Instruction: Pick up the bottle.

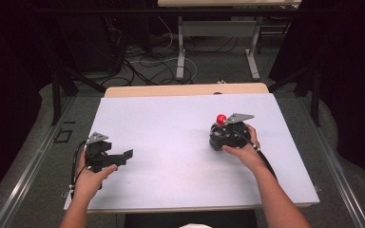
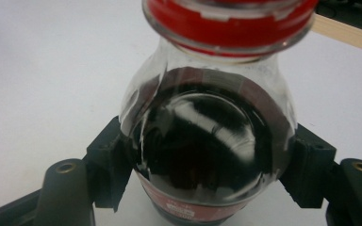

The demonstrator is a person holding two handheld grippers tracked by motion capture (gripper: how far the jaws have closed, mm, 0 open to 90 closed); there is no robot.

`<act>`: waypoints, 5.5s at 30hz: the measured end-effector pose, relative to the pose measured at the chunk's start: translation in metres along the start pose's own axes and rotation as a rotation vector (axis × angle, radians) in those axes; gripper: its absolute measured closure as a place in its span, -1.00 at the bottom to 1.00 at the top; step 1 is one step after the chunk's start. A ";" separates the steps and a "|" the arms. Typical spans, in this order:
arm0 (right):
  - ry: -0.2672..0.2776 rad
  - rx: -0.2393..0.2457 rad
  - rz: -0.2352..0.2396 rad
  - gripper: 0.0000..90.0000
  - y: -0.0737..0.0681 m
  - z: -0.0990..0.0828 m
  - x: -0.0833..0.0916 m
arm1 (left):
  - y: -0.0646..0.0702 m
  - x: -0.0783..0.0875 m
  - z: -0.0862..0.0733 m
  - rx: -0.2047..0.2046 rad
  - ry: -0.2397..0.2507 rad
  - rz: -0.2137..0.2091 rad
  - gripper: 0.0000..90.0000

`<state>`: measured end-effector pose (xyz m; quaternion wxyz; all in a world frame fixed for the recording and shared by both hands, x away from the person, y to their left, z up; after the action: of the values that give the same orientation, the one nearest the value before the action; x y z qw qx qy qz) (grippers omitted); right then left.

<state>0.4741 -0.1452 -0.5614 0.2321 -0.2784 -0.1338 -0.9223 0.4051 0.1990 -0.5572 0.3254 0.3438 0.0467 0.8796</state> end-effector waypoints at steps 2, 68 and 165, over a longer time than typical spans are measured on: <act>0.005 0.003 0.019 -0.34 -0.006 0.001 0.005 | 0.001 0.000 0.000 -0.001 -0.003 -0.001 -0.91; 0.011 0.264 0.376 -0.34 -0.136 -0.010 0.060 | 0.216 -0.045 0.068 -0.386 -0.118 -0.469 -0.03; 0.047 0.146 0.281 -0.33 -0.131 0.005 0.062 | 0.220 -0.055 0.087 -0.260 -0.006 -0.269 0.10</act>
<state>0.3650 -0.0532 -0.5375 0.3815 -0.2549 -0.1549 -0.8749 0.3712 -0.0191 -0.4553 0.4819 0.2923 -0.0226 0.8257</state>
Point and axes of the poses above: each handheld gripper's, and its own axes: x roughly backward along the jaws, z roughly out of its top, y roughly to its right, the point moved 10 cm from there along -x, roughly forward along the jaws, and after that the axes turned 10 degrees about -z, right-handed, at the moved point
